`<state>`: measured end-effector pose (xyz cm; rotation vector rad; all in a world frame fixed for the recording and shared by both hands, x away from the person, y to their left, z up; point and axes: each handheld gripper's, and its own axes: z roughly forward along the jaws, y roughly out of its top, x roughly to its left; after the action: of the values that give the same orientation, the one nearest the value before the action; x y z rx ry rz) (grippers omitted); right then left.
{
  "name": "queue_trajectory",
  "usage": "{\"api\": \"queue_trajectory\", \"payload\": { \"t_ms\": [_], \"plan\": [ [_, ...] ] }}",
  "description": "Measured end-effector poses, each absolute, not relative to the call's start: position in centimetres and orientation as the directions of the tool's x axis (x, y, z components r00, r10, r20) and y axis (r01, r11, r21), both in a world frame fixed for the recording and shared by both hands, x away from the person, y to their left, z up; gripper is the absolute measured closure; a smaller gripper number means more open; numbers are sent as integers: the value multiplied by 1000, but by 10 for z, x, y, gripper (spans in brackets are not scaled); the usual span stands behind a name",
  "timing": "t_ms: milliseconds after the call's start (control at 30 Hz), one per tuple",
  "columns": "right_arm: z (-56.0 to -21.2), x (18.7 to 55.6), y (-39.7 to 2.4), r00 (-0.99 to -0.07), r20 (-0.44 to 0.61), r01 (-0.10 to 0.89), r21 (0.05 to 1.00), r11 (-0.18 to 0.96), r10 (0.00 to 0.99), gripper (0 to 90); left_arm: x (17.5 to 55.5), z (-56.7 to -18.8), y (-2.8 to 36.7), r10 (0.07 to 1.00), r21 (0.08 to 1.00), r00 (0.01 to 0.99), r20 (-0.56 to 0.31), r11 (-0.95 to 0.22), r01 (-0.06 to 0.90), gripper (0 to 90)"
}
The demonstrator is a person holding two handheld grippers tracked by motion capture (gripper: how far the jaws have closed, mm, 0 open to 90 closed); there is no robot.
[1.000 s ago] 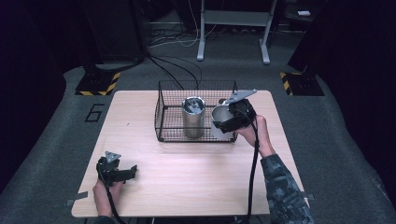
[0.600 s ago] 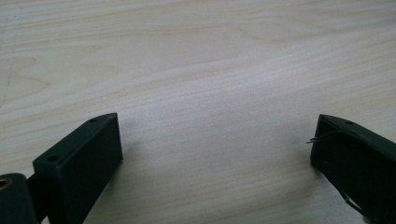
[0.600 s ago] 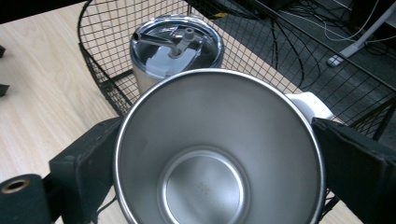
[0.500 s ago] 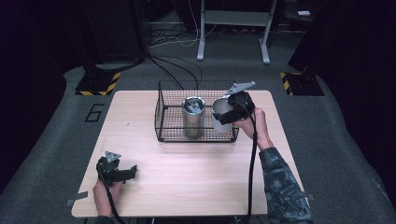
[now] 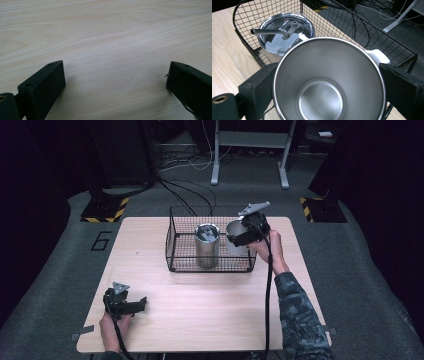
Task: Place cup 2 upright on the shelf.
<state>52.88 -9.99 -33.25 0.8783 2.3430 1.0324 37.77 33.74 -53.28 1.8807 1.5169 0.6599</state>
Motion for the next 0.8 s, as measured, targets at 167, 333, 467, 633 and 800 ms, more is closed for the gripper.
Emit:
{"api": "queue_trajectory", "payload": {
  "t_ms": [167, 333, 467, 633, 800],
  "plan": [
    [-337, 538, -97, -704, -133, 376, 764, 525, 698, 59, 378, -533, 337, 977, 734, 213, -3, -142, 664, 22],
    [-341, 543, -95, -698, -123, 392, 758, 521, 705, 59, 378, -533, 337, 977, 734, 213, -4, -142, 664, 22],
    [-344, 547, -94, -699, -129, 397, 748, 531, 704, 59, 378, -533, 338, 976, 732, 216, -1, -147, 666, 21],
    [-349, 552, -92, -696, -131, 398, 748, 531, 706, 59, 378, -533, 337, 977, 734, 213, -2, -143, 664, 22],
    [-355, 554, -91, -687, -126, 414, 742, 528, 716, 59, 378, -533, 337, 977, 734, 213, -5, -141, 664, 22]
  ]
}}
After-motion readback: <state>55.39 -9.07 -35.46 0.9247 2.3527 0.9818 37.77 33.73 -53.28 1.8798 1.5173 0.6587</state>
